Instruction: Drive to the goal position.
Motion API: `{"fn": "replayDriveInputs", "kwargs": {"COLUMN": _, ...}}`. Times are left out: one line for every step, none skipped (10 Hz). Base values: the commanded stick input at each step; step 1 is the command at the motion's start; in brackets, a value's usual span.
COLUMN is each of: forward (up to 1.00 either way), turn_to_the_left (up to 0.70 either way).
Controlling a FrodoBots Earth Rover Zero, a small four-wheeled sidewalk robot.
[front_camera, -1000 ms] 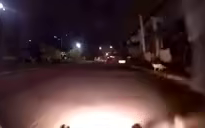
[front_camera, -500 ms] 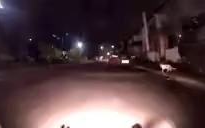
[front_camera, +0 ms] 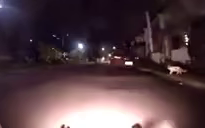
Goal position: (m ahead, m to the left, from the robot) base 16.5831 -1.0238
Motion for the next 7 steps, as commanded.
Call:
{"fn": "replayDriveInputs", "kwargs": {"forward": 1.00, "turn_to_the_left": 0.00}}
{"fn": "replayDriveInputs", "kwargs": {"forward": 1.00, "turn_to_the_left": 0.00}}
{"fn": "replayDriveInputs", "kwargs": {"forward": 1.00, "turn_to_the_left": 0.00}}
{"fn": "replayDriveInputs", "kwargs": {"forward": 1.00, "turn_to_the_left": 0.00}}
{"fn": "replayDriveInputs", "kwargs": {"forward": 1.00, "turn_to_the_left": 0.00}}
{"fn": "replayDriveInputs", "kwargs": {"forward": 1.00, "turn_to_the_left": 0.00}}
{"fn": "replayDriveInputs", "kwargs": {"forward": 1.00, "turn_to_the_left": 0.00}}
